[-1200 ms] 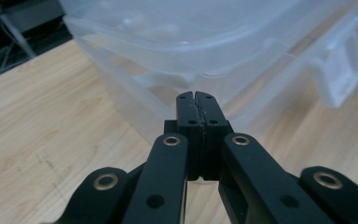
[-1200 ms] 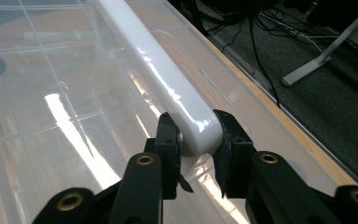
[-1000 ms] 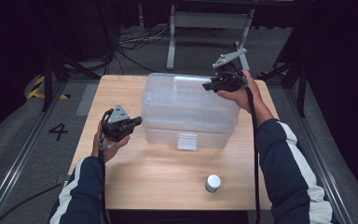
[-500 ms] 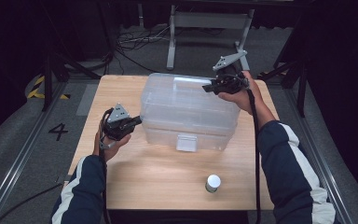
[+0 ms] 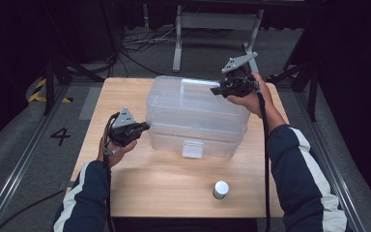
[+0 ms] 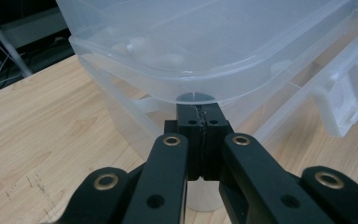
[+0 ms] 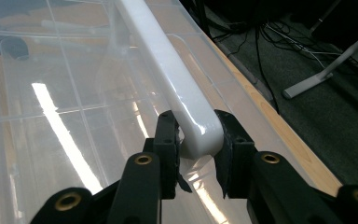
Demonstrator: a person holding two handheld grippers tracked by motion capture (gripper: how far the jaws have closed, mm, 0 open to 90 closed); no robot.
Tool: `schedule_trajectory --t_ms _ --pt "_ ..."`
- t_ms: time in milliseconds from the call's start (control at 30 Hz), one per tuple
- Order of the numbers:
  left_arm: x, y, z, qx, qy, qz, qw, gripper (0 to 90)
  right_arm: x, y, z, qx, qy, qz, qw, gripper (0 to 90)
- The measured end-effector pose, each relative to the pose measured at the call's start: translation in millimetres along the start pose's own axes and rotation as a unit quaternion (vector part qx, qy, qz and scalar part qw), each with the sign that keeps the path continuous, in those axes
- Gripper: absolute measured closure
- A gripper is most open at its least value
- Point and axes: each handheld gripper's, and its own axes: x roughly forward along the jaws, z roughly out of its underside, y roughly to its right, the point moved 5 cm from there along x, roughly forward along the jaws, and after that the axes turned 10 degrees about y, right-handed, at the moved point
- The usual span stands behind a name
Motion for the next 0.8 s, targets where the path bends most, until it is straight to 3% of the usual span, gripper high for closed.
schedule_trajectory --t_ms 167,267,400,600,800 --pt "-1.7 0.0 -3.1 -0.001 0.006 -0.002 1.0000 89.9 -3.0 1.1 -3.1 -0.005 0.011 0.020 0.9997 69.8" --pt "-1.8 0.3 -3.4 0.005 0.002 -0.002 1.0000 89.9 -16.2 0.0 -2.1 -0.017 0.024 0.028 0.9991 64.5" --pt "-1.6 0.6 -4.4 0.007 0.002 -0.005 1.0000 90.0 -33.3 2.9 3.1 -0.012 0.042 0.050 0.9978 61.7" --pt "-1.9 0.9 -6.0 0.011 0.002 -0.009 0.9999 90.0 -70.1 9.4 26.1 0.007 0.083 0.067 0.9943 55.8" --pt "-1.9 0.7 -7.1 0.013 0.000 -0.008 0.9999 90.0 -93.7 11.3 54.9 0.007 0.096 0.092 0.9911 49.0"
